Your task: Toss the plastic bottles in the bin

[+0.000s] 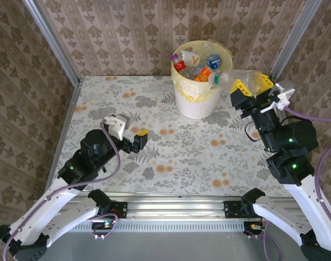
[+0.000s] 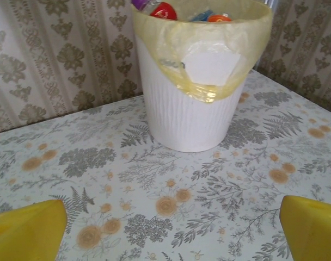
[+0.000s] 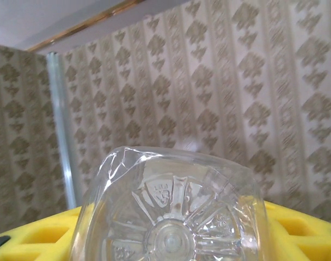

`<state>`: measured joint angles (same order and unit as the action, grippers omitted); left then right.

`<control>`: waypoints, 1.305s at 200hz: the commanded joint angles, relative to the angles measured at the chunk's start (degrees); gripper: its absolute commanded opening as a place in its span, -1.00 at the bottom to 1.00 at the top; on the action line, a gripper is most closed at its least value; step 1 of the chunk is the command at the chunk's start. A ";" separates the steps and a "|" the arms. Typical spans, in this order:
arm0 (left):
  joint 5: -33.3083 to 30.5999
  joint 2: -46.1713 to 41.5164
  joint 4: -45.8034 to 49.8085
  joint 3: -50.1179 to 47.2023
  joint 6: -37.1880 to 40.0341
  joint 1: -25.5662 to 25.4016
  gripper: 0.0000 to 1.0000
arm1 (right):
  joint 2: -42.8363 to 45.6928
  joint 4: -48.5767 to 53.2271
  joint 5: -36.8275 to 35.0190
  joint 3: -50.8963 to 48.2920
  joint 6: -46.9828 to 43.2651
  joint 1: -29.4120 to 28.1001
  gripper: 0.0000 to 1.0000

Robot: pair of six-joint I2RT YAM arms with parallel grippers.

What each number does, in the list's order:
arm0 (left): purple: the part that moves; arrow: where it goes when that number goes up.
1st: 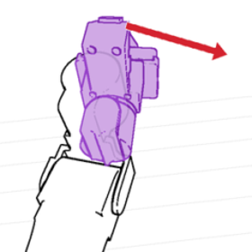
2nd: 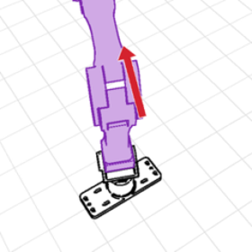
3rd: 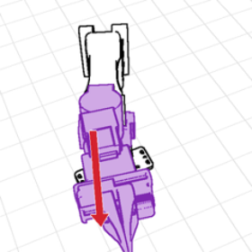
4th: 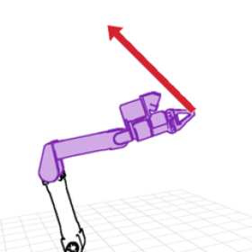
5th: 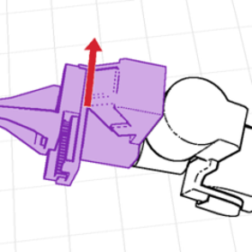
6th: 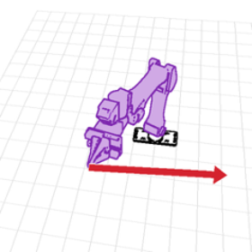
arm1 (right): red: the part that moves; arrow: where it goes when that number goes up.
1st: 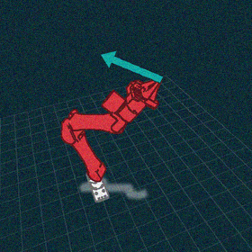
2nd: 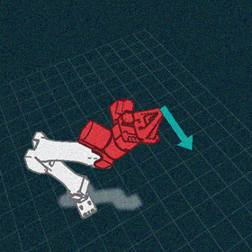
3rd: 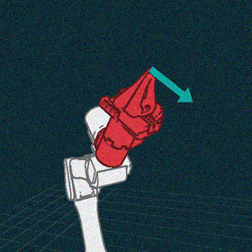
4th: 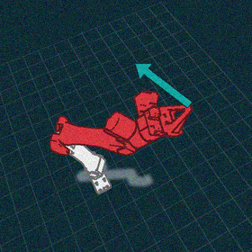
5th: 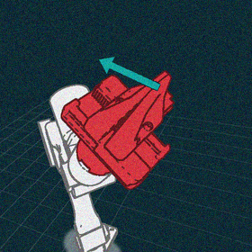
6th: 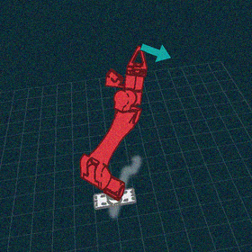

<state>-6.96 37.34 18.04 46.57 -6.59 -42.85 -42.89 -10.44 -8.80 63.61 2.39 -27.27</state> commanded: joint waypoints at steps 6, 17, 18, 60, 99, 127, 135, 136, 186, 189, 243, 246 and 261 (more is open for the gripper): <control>-0.41 -0.92 1.25 -0.14 -1.63 1.67 1.00 | -1.15 -6.68 -6.31 0.45 -6.01 -0.23 -0.11; -0.31 -0.82 1.71 0.16 -1.41 2.02 1.00 | -1.87 -6.41 -6.64 0.80 -6.33 -0.24 -0.11; -0.37 -0.80 1.76 0.18 -1.41 2.09 1.00 | -1.94 -6.38 -6.66 0.89 -6.34 -0.24 -0.11; -0.58 -0.69 3.65 1.54 -0.94 3.09 1.00 | -11.37 -6.66 -6.50 4.43 -5.33 2.06 -0.07; -2.60 -0.33 4.77 2.86 -0.79 4.09 1.00 | -35.14 7.94 -3.01 23.38 3.47 10.24 0.42; -3.18 0.27 6.82 4.26 -1.06 4.79 1.00 | -41.86 19.20 3.58 33.76 9.81 14.52 0.80; -4.43 0.36 7.62 4.71 -1.49 4.96 1.00 | -40.59 19.25 4.26 33.01 9.72 14.52 0.87; -4.67 0.36 7.71 4.74 -1.58 5.01 1.00 | -40.51 19.24 4.29 32.82 9.64 14.57 0.88; -6.94 0.85 10.01 6.25 -3.08 6.02 1.00 | -28.39 22.50 6.68 26.25 10.52 16.02 1.00; -7.07 0.87 10.04 6.31 -3.14 6.09 0.99 | -28.03 22.87 6.82 26.14 10.38 16.07 1.00; -8.00 -0.05 11.31 6.47 -4.05 6.99 0.99 | -24.19 30.86 8.55 26.77 10.57 16.20 1.00; -8.11 -0.26 11.34 6.46 -4.13 7.05 1.00 | -23.91 30.97 8.85 26.72 10.56 16.24 1.00; -8.39 -1.30 11.49 6.00 -4.15 7.67 0.99 | -22.78 31.74 10.88 26.50 10.60 16.25 1.00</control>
<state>-13.61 37.93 28.12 51.11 -9.50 -36.16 -67.05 17.28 -1.48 90.87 12.23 -11.38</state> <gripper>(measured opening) 0.997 0.999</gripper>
